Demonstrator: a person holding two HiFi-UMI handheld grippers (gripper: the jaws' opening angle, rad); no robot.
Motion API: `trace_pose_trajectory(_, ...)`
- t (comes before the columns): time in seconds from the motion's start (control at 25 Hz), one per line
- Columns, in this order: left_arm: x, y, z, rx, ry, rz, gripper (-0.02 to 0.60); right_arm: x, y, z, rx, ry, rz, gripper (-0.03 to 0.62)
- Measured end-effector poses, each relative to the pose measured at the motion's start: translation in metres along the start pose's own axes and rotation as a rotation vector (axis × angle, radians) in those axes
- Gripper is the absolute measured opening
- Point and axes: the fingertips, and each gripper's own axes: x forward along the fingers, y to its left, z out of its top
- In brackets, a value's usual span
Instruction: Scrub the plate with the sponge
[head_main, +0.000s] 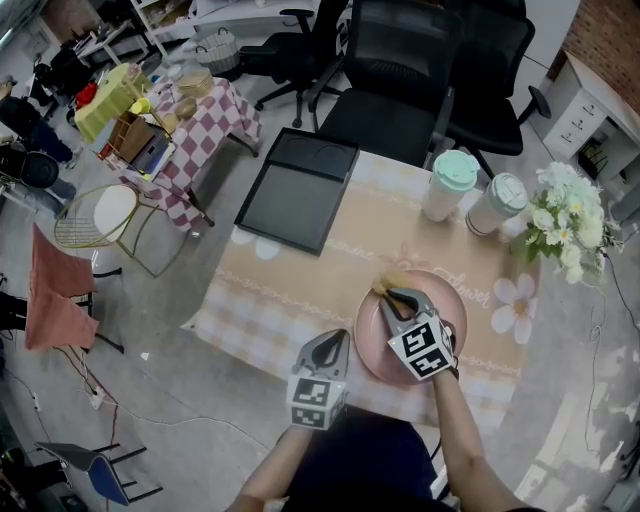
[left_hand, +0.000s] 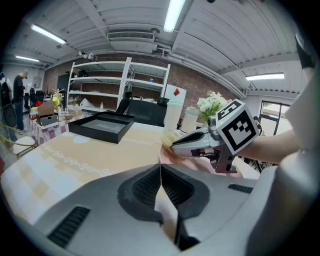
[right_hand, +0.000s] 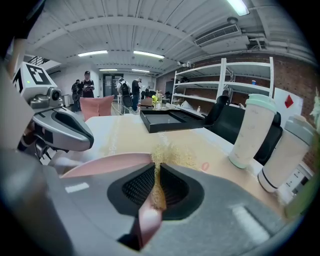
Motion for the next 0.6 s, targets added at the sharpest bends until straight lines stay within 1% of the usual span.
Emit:
trace_pose_trajectory(0.28, 0.001, -0.0009, -0.0034, -0.004, 0.004, 0.005, 0.012, 0.0065, 0.0036, -0.0065, -0.065, 0.041, -0.021, 0.034)
trace_pose_trajectory(0.6, -0.0014, -0.0007, -0.0017, -0.007, 0.001, 0.006, 0.012, 0.0075, 0.0054, -0.0061, -0.055, 0.053, -0.017, 0.034)
